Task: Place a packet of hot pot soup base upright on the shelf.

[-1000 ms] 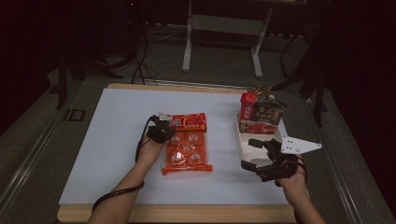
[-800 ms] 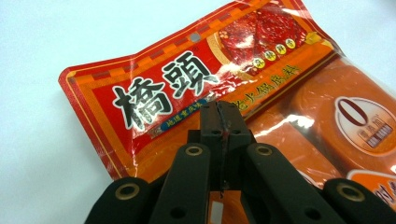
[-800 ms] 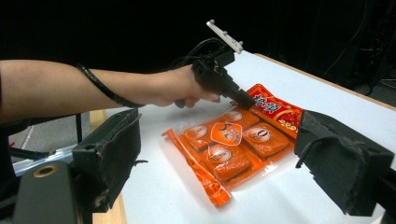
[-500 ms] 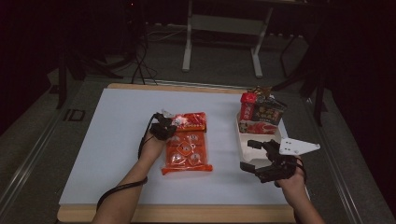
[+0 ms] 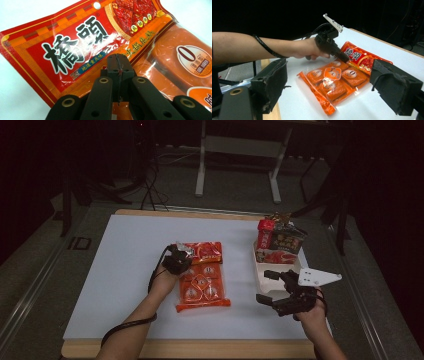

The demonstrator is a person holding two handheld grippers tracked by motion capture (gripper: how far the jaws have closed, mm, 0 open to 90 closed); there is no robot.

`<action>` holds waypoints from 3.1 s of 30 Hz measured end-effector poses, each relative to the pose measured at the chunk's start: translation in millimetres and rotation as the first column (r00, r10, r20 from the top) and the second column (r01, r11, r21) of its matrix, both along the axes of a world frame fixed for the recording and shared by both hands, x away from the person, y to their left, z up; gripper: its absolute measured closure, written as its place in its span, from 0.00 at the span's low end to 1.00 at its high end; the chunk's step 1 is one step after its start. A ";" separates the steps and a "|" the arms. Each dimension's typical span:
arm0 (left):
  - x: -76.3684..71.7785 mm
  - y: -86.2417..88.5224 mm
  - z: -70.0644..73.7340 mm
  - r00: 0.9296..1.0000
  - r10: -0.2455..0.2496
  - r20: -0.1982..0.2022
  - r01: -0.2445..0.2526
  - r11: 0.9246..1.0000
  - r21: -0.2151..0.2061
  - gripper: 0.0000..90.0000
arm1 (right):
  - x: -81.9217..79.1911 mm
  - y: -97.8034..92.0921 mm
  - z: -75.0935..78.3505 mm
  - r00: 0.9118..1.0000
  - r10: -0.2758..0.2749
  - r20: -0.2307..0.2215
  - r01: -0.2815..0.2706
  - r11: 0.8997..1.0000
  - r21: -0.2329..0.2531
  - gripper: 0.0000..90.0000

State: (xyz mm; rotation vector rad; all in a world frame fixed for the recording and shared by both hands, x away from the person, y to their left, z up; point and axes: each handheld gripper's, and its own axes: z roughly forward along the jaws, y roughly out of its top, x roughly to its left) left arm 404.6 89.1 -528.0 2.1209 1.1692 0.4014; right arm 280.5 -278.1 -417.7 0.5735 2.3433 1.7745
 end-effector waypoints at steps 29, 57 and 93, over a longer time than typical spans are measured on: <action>-28.8 -21.5 1.8 0.990 -0.138 -0.040 0.137 0.990 -0.024 1.00 | 0.0 2.3 0.0 1.000 0.006 -0.008 -0.006 1.000 0.005 0.16; -49.3 -19.7 10.1 0.980 -0.198 0.012 0.198 0.976 -0.095 0.88 | 1.2 -1.3 -1.3 1.000 -0.009 -0.005 0.009 1.000 0.010 0.16; -30.1 46.8 14.4 0.999 -0.006 0.049 0.016 0.981 -0.193 0.30 | -3.4 7.1 -2.7 0.998 -0.027 0.063 0.031 0.998 -0.054 0.16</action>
